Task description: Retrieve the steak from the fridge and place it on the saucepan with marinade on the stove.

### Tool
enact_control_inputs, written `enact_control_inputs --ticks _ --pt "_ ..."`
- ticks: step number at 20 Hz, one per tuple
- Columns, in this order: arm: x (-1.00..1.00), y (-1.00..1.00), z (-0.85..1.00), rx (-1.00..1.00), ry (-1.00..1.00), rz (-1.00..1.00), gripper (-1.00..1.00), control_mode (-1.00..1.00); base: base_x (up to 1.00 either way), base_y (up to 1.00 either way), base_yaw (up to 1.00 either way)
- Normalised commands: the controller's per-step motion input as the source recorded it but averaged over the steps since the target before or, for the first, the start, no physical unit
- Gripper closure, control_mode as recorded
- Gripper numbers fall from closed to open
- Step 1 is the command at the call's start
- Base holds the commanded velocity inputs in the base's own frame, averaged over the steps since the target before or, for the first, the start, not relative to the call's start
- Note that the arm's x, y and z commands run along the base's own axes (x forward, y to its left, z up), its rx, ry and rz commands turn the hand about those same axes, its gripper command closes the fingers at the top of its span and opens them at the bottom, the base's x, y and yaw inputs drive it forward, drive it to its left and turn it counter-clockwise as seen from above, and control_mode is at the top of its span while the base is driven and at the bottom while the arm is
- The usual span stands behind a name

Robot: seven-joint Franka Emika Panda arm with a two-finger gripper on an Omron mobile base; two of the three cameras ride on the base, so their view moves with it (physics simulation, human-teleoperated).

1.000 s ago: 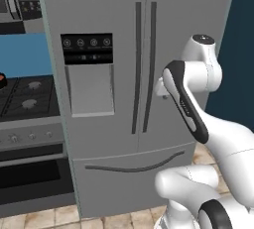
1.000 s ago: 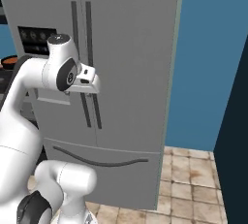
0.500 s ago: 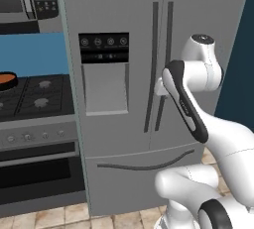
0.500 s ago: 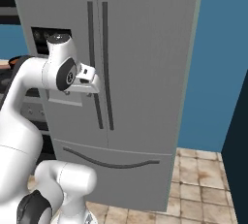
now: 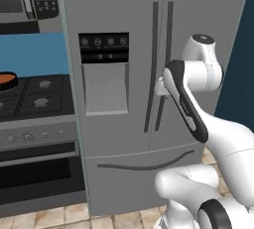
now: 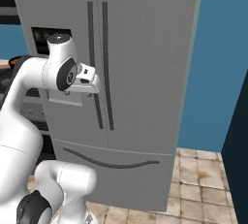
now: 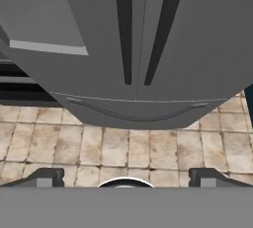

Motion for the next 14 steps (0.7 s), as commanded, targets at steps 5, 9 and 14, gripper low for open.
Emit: enact_control_inputs --ticks 5,9,14 --pt "0.0 0.0 0.0 0.0 0.0 0.0 -1.0 -1.0 0.0 0.0 0.0" --pt "0.0 0.0 0.0 0.0 0.0 0.0 -1.0 -1.0 0.0 0.0 0.0" --pt "0.12 0.02 0.0 0.0 0.0 -0.01 -1.0 -1.0 0.0 0.0 0.0"
